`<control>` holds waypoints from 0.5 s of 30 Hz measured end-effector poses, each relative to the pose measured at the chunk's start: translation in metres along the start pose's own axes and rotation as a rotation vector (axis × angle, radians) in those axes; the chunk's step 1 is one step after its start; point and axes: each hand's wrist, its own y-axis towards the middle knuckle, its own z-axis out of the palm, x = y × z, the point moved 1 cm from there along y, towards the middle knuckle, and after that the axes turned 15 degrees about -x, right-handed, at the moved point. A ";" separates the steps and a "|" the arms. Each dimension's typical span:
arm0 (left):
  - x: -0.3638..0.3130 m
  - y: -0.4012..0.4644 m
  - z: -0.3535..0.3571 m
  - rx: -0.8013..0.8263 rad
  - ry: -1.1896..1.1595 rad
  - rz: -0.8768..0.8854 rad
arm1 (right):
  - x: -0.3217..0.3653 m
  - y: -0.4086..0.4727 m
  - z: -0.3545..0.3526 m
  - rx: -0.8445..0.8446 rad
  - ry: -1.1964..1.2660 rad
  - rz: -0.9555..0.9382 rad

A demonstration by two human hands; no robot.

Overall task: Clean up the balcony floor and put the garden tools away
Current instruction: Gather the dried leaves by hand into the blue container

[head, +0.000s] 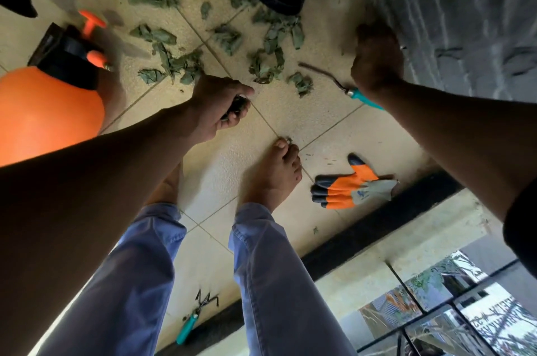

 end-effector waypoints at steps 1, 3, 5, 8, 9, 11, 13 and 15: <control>0.002 -0.001 0.000 -0.001 0.003 0.002 | 0.002 0.001 0.004 -0.025 0.053 0.018; 0.004 -0.003 -0.001 0.003 0.011 0.004 | 0.009 0.006 0.008 -0.068 0.177 0.093; 0.006 -0.003 -0.003 0.003 0.008 -0.001 | 0.023 0.010 0.011 -0.074 0.316 0.123; 0.010 -0.003 -0.003 -0.010 0.008 0.004 | 0.055 0.010 0.009 -0.070 0.502 0.110; 0.011 -0.003 -0.003 -0.012 0.006 0.004 | 0.067 0.009 0.006 -0.059 0.553 0.116; 0.013 -0.003 -0.003 -0.014 0.004 0.001 | 0.088 0.004 0.003 -0.022 0.606 0.116; 0.015 -0.004 -0.003 -0.020 0.003 -0.002 | 0.106 -0.002 0.000 -0.023 0.562 0.070; 0.016 -0.005 -0.004 -0.028 -0.002 -0.008 | 0.118 -0.007 -0.004 -0.039 0.451 0.028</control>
